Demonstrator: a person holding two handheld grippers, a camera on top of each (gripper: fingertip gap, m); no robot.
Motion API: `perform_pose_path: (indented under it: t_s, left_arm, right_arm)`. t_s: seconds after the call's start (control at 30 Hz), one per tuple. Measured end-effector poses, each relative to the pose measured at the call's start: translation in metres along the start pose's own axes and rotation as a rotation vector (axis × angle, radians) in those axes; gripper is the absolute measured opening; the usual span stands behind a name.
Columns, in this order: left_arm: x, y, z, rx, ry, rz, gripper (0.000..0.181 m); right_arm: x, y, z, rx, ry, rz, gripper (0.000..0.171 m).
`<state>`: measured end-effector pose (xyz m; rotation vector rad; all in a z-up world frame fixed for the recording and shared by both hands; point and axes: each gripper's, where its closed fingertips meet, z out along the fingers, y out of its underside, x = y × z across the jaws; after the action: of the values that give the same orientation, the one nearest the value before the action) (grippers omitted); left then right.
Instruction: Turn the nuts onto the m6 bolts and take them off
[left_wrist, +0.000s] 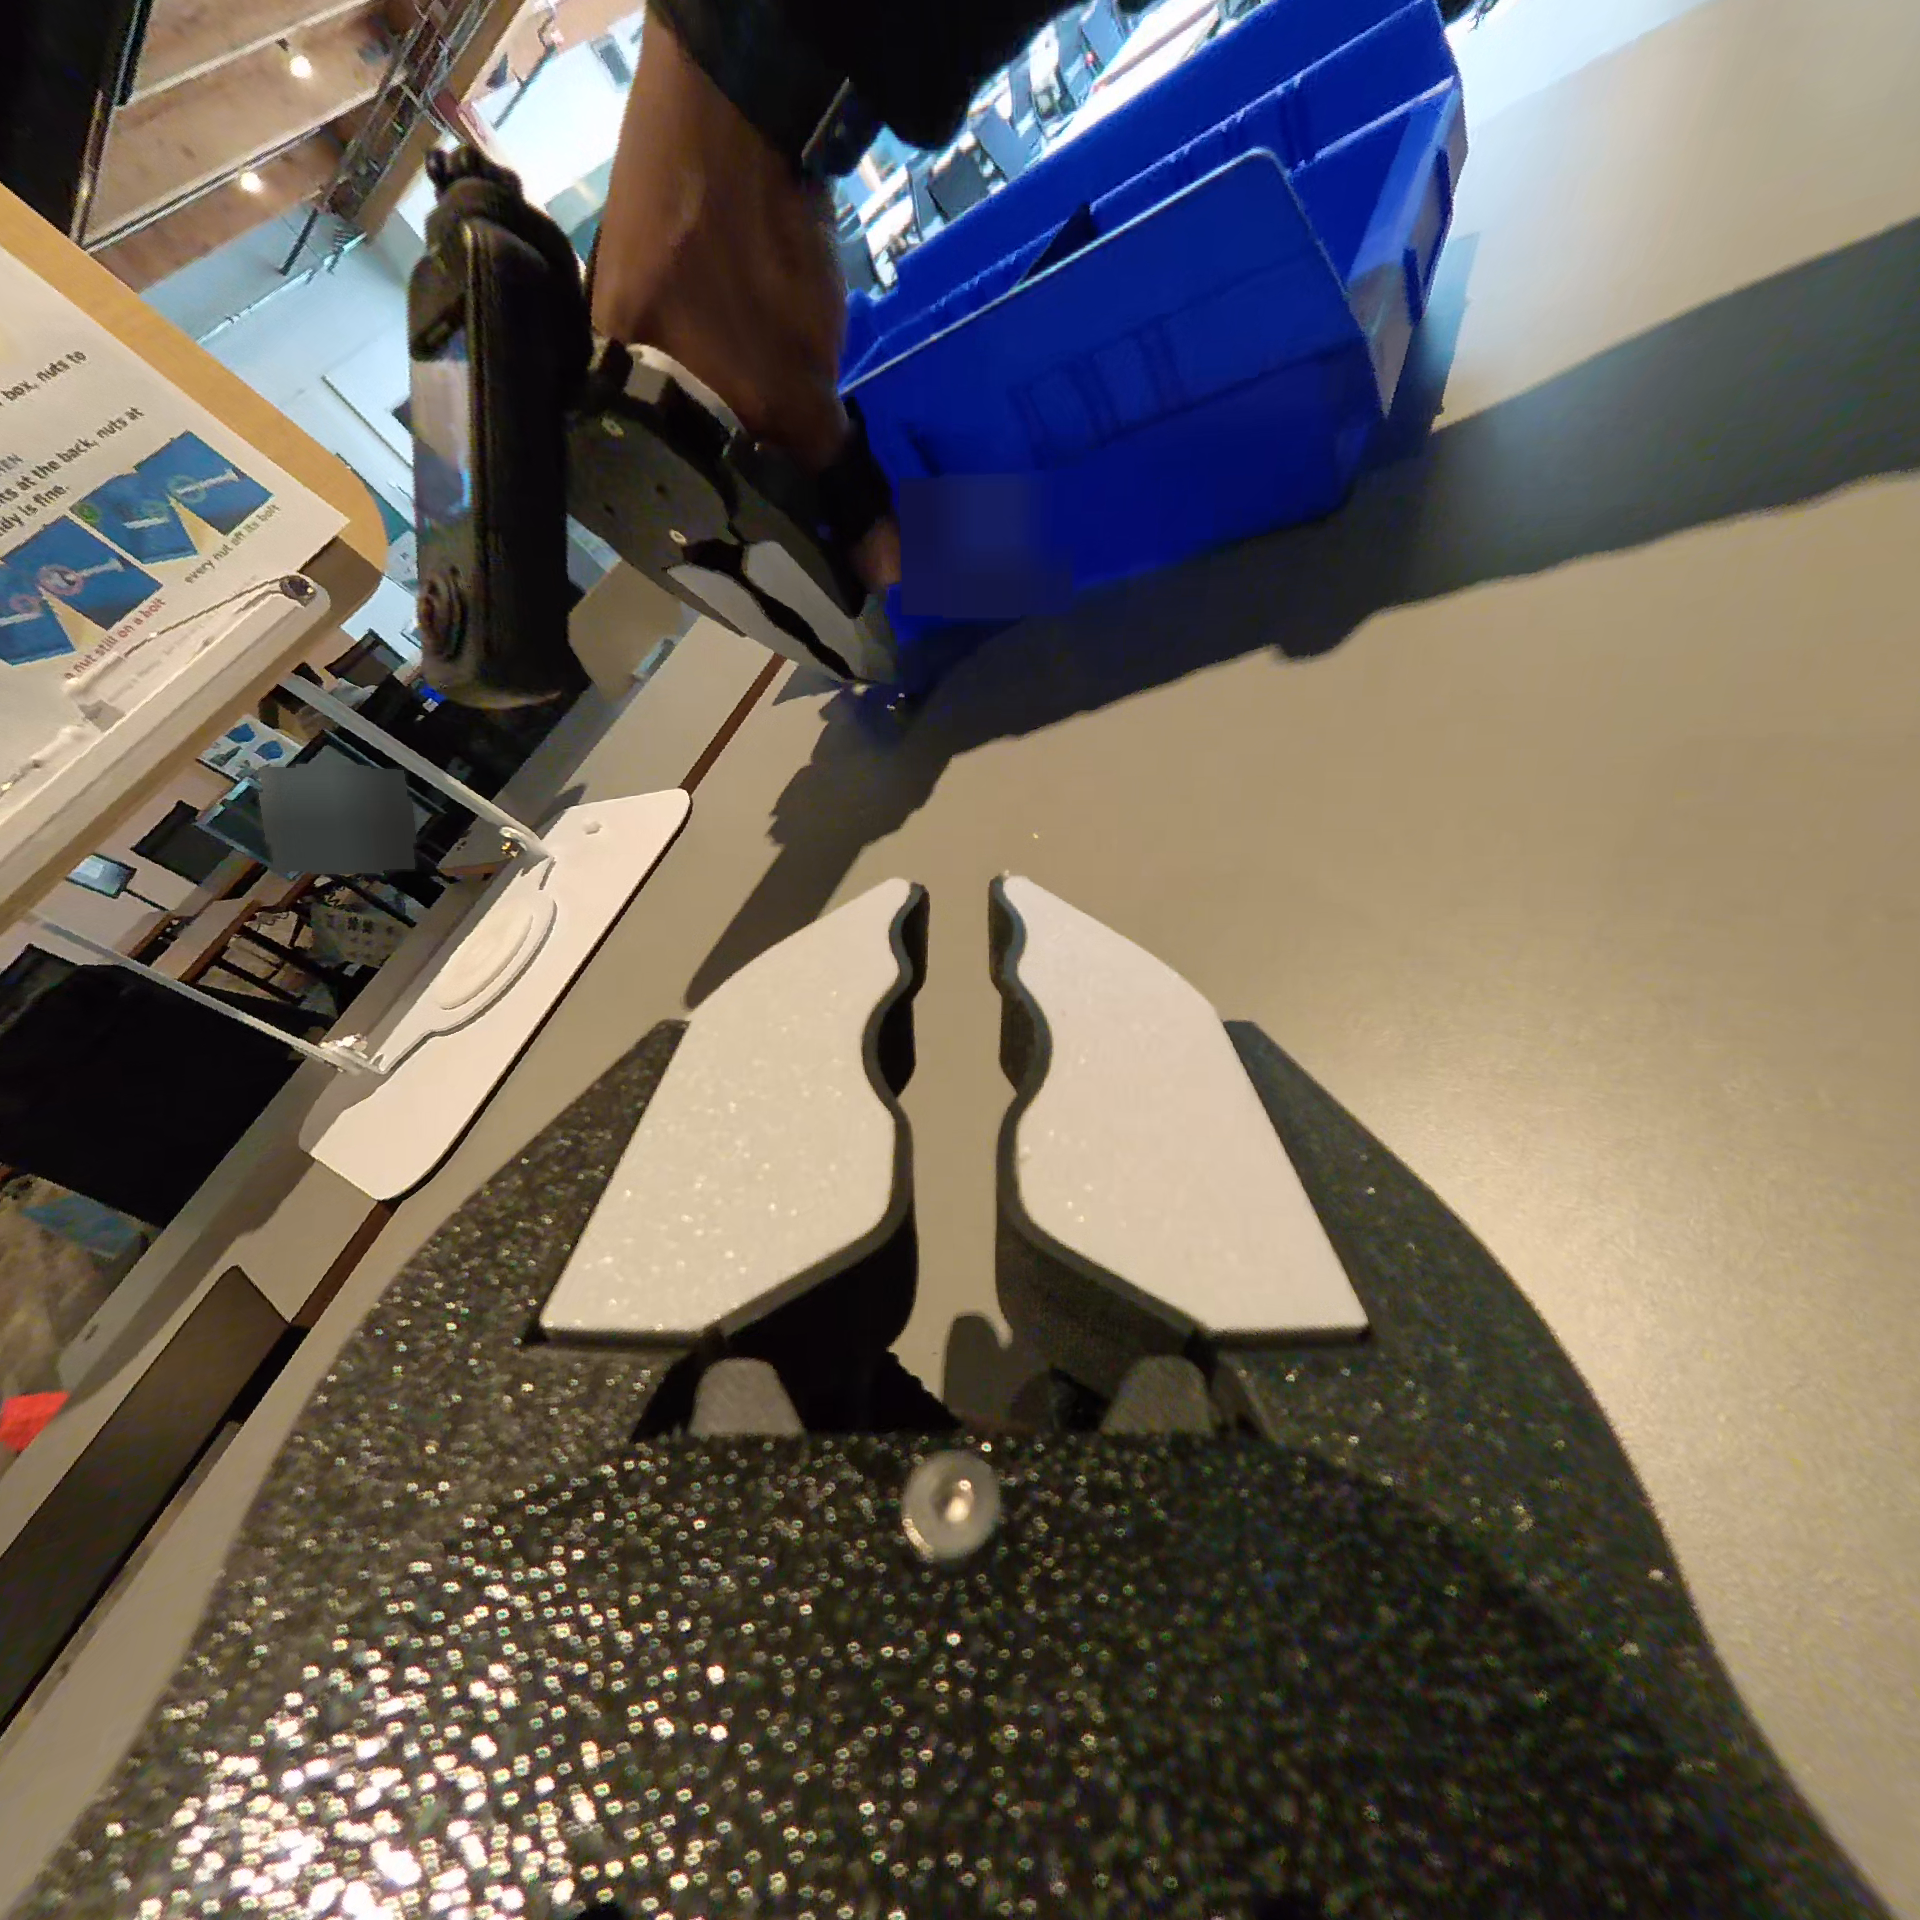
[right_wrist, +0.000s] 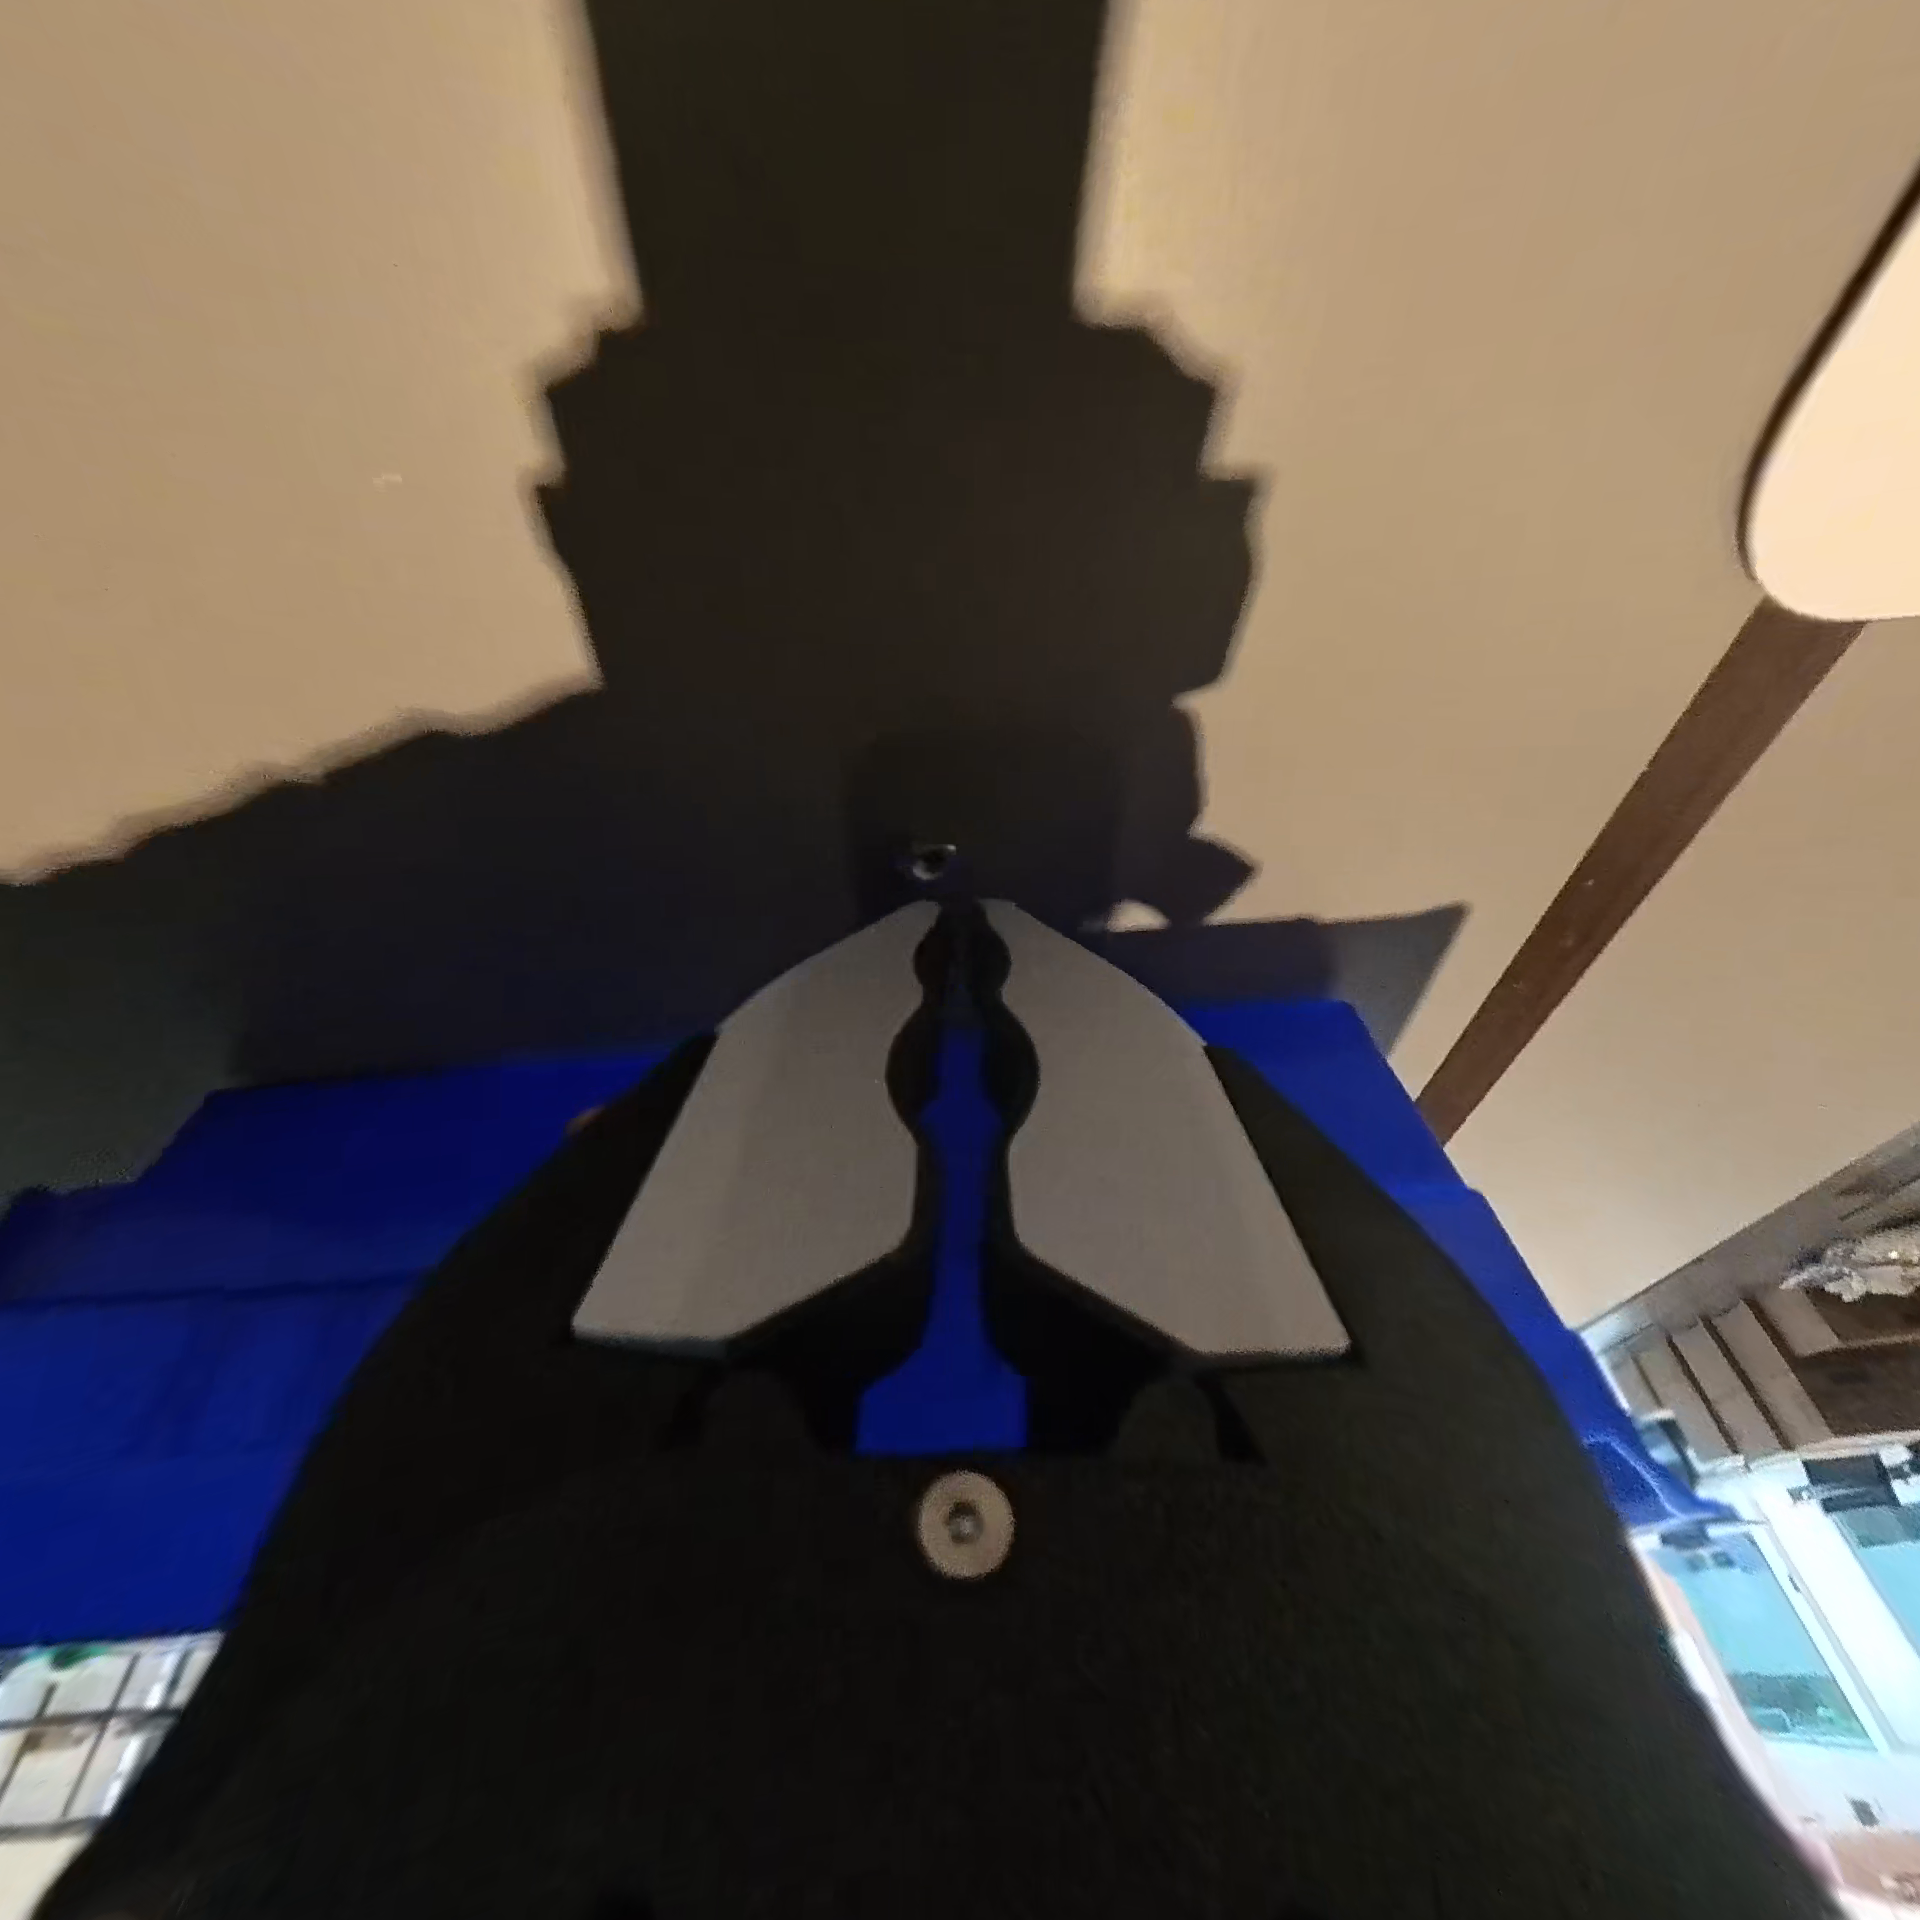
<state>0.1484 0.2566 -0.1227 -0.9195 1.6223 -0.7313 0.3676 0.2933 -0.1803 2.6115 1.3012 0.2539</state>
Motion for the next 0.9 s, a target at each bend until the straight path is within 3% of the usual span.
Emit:
perform_pose_path:
  t_s: [0.27, 0.53, 0.73, 0.9]
  left_arm:
    - [0.001, 0.001, 0.001, -0.006, 0.004, 0.009, 0.011]
    - [0.003, 0.002, 0.002, -0.017, 0.009, 0.022, 0.01]
    - [0.005, 0.003, 0.003, -0.028, 0.013, 0.034, 0.01]
    - [0.007, 0.004, 0.004, -0.038, 0.018, 0.051, 0.01]
  right_arm:
    - [-0.003, -0.001, 0.004, 0.0, -0.008, -0.048, 0.025]
    - [-0.002, 0.0, 0.01, -0.038, -0.02, -0.041, 0.026]
    - [-0.006, -0.004, 0.01, -0.003, -0.073, -0.003, 0.011]
    - [-0.004, -0.006, 0.01, 0.015, -0.053, -0.014, 0.01]
